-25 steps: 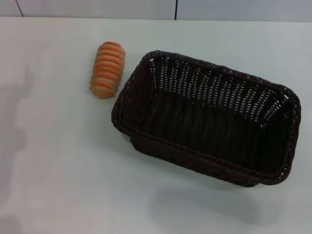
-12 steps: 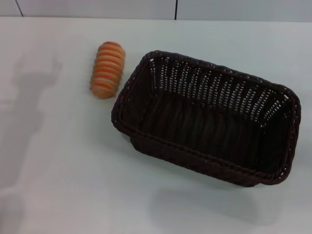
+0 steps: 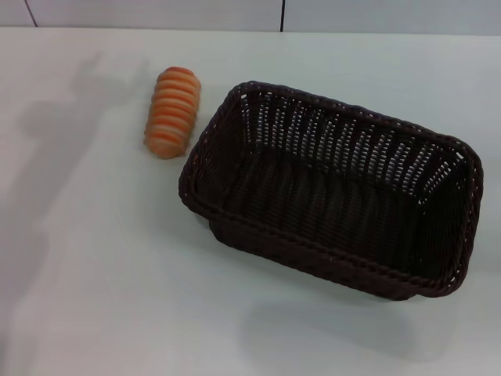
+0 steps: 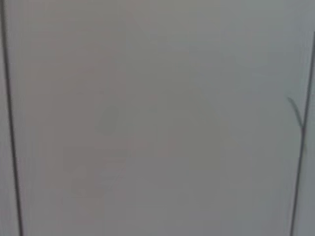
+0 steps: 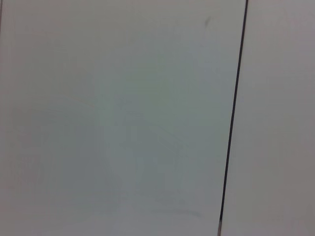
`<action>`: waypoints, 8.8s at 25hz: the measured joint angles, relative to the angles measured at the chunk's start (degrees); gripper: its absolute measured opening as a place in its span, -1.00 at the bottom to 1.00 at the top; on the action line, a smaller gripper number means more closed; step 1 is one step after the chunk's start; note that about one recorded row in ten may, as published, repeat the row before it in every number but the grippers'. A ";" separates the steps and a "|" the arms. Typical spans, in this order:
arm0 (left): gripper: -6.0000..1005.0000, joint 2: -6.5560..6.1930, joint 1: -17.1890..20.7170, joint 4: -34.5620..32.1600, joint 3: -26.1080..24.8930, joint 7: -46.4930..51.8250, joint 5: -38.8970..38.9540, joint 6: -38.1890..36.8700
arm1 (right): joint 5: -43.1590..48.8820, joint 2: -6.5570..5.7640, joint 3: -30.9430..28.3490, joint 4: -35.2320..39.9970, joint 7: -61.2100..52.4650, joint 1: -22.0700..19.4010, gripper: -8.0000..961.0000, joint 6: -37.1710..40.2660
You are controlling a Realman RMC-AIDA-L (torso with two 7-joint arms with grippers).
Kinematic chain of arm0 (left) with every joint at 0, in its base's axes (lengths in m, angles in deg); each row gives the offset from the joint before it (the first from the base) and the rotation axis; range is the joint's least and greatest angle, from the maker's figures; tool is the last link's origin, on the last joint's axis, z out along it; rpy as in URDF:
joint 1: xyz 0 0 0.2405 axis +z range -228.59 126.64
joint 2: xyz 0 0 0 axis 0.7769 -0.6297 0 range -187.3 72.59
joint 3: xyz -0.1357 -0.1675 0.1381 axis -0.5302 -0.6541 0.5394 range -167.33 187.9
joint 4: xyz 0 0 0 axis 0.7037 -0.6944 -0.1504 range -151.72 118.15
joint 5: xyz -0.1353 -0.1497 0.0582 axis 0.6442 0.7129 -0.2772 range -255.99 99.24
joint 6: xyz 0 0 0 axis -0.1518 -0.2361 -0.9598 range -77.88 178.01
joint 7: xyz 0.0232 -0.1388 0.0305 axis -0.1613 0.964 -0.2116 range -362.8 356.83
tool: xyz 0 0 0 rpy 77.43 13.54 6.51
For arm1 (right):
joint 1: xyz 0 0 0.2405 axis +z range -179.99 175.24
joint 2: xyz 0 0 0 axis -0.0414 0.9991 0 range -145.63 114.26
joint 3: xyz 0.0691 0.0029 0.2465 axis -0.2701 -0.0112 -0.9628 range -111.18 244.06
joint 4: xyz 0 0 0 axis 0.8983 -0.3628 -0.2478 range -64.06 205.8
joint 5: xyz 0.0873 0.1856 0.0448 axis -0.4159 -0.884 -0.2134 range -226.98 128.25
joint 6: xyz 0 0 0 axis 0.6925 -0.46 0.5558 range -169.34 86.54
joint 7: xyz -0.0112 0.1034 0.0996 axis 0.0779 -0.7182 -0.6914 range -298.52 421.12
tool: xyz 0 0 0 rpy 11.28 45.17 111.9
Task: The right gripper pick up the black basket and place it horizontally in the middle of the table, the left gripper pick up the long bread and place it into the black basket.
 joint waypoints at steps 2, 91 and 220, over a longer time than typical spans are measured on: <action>0.47 -0.02 -0.98 0.03 -0.36 0.15 -0.05 -0.41 | 0.44 -0.17 0.07 1.12 0.10 0.01 0.23 0.15; 0.43 -2.32 -51.83 80.79 -9.16 2.29 -28.70 -8.90 | 4.70 0.26 8.79 -13.89 12.83 -6.69 0.23 -4.52; 0.63 -0.08 12.20 7.28 18.95 -15.36 19.84 15.07 | -2.51 0.32 11.95 -11.44 6.86 -4.68 0.23 -1.17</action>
